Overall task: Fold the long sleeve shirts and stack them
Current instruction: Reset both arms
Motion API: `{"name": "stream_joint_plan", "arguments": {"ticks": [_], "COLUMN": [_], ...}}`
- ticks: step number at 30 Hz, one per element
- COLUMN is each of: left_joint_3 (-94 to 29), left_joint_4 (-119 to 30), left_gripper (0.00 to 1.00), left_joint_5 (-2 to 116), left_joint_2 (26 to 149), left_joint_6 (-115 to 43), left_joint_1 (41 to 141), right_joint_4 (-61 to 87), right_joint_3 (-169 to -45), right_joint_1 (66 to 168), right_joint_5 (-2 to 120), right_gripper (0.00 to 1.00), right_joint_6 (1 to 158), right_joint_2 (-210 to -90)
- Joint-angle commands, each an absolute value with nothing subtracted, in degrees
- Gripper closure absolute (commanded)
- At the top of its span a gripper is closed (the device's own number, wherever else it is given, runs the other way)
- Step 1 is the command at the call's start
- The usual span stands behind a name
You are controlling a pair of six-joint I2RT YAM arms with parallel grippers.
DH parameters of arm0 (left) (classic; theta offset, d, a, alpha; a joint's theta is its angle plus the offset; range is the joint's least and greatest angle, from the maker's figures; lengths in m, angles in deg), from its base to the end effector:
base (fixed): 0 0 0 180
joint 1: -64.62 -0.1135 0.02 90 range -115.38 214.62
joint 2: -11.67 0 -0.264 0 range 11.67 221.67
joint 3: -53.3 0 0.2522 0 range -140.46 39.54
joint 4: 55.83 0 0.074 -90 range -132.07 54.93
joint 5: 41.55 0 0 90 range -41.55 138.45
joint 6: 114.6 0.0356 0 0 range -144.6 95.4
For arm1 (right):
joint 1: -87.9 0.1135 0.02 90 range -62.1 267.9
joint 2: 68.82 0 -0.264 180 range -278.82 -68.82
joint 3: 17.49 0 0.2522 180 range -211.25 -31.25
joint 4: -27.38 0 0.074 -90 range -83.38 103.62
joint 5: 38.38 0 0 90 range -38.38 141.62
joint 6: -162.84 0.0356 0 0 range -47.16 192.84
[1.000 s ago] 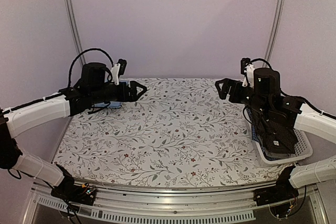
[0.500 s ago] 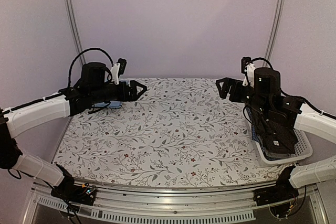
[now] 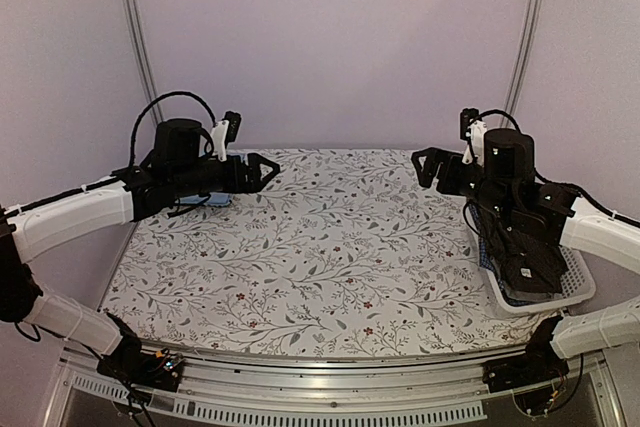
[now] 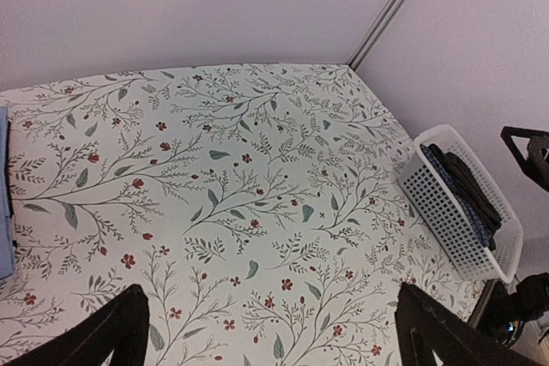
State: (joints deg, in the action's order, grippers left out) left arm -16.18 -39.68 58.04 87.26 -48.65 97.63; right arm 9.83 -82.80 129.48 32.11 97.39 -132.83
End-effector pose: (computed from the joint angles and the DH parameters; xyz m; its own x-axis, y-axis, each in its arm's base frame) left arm 0.2534 -0.1717 0.3010 -0.5617 -0.1143 -0.8194 0.4792 0.7625 -0.4348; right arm 0.2022 0.1635 0.3264 -0.3507 0.2124 -0.9121 -0.2639 0.9121 0.3139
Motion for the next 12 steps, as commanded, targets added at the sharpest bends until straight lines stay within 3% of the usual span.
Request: {"name": "stream_joint_plan", "arguments": {"ticks": [1,12], "left_joint_3": [-15.48,-15.31], "left_joint_4": [-41.09,-41.06], "left_gripper": [0.00,0.00], "left_joint_5": [58.12,58.12], "left_joint_2": [85.92,86.01], "left_joint_6": [-48.87,-48.78], "left_joint_1": [98.29,98.28], "right_joint_4": [10.78,10.81], "right_joint_3": [-82.49,-82.66], "right_joint_1": [129.21,129.17], "right_joint_5": [31.15,31.10], "right_gripper": [0.01,0.01], "right_joint_6": [97.15,97.22], "right_joint_2": [-132.05,-132.53]}}
